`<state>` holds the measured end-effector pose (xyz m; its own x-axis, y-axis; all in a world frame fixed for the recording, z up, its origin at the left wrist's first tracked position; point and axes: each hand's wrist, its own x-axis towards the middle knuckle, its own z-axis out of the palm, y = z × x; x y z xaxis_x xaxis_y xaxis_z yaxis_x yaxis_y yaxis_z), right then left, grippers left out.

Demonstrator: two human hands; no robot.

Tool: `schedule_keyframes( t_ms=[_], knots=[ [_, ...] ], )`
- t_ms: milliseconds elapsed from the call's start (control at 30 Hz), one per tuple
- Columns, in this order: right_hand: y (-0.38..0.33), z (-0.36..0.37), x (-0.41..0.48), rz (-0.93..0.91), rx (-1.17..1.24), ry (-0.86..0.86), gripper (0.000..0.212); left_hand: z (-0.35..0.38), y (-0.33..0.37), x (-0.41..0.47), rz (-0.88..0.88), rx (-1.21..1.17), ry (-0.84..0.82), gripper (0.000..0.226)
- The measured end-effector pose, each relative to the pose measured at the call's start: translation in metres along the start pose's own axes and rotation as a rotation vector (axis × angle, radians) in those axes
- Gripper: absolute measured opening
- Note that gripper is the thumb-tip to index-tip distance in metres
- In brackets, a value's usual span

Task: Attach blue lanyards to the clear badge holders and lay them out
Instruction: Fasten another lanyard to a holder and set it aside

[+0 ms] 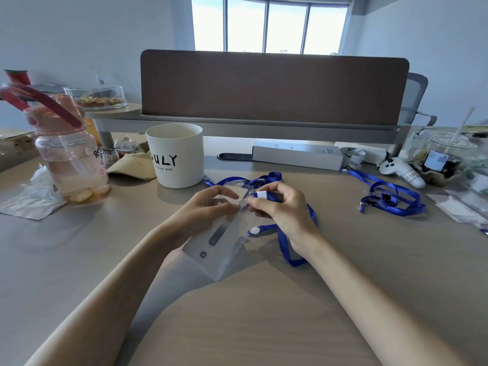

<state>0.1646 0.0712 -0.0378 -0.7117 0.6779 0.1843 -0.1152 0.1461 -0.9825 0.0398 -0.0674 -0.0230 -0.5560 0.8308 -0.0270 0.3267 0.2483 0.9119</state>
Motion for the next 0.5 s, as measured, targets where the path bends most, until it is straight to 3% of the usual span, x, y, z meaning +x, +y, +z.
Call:
schedule_keyframes(
  t_ms=[67, 200, 333, 500],
  knots=[
    [-0.005, -0.003, -0.002, 0.032, 0.122, 0.018, 0.021, -0.006, 0.0, -0.002, -0.045, -0.053, -0.087, 0.02],
    [-0.004, -0.012, 0.001, 0.083, 0.274, 0.211, 0.02, -0.018, -0.01, 0.001, -0.074, -0.354, -0.246, 0.049],
    [-0.002, -0.021, 0.006, 0.146, 0.38, 0.284, 0.015, -0.016, -0.015, 0.008, 0.016, -0.628, -0.065, 0.052],
    [-0.009, -0.02, 0.003, 0.254, 0.315, 0.077, 0.008, -0.005, -0.014, 0.012, 0.06, -0.77, 0.161, 0.049]
  ],
)
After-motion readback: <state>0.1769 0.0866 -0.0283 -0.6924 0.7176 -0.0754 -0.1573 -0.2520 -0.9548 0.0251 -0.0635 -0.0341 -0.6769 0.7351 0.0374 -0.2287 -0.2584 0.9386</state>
